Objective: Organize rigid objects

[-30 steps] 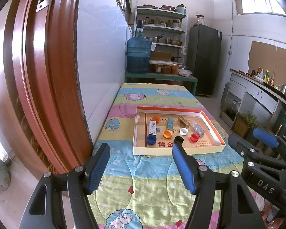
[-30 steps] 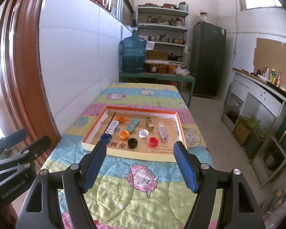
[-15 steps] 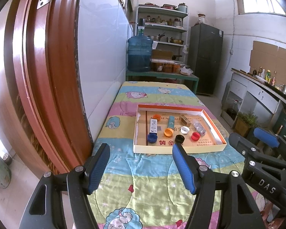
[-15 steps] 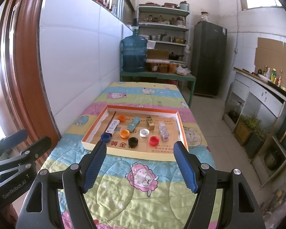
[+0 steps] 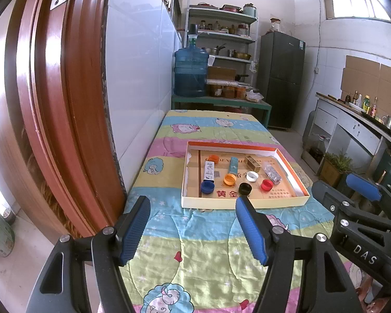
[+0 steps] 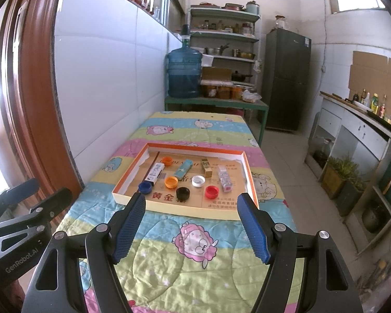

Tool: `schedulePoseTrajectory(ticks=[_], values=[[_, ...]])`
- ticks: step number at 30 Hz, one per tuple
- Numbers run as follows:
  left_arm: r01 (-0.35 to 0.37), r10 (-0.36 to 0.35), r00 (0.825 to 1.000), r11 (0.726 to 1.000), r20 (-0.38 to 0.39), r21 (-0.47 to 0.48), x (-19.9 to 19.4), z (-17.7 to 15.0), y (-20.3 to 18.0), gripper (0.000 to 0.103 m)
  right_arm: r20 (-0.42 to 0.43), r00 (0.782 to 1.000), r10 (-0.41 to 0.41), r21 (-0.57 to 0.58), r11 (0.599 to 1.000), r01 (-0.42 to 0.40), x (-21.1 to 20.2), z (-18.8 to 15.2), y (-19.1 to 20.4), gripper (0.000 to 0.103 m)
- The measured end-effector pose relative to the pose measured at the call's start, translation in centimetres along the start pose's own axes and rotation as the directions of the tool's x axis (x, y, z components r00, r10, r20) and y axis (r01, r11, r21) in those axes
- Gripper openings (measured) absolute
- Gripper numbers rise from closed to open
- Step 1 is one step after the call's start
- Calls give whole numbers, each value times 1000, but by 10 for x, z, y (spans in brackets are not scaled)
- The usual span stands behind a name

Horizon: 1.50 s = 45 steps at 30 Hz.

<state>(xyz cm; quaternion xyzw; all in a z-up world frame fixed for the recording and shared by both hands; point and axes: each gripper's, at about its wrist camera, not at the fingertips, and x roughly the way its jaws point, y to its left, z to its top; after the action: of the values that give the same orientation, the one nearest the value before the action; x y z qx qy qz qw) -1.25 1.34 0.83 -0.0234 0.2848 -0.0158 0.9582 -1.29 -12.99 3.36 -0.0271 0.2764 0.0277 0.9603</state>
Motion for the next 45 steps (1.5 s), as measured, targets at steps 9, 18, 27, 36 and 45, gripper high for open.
schedulePoseTrajectory(ticks=[9, 18, 27, 36, 45], values=[[-2, 2, 1000, 1000, -1, 0, 0, 0, 0, 68, -1, 1000, 0, 0, 1000, 0, 0, 1, 0, 74], [-1, 1, 1000, 1000, -1, -1, 0, 1, 0, 68, -1, 1000, 0, 0, 1000, 0, -1, 1, 0, 74], [0, 0, 1000, 1000, -2, -1, 0, 1, 0, 68, -3, 1000, 1, 0, 1000, -1, -1, 2, -1, 74], [1, -1, 1000, 1000, -3, -2, 0, 0, 0, 68, -4, 1000, 0, -1, 1000, 0, 2, 0, 0, 74], [0, 0, 1000, 1000, -3, -1, 0, -1, 0, 68, -4, 1000, 0, -2, 1000, 0, 2, 1, 0, 74]])
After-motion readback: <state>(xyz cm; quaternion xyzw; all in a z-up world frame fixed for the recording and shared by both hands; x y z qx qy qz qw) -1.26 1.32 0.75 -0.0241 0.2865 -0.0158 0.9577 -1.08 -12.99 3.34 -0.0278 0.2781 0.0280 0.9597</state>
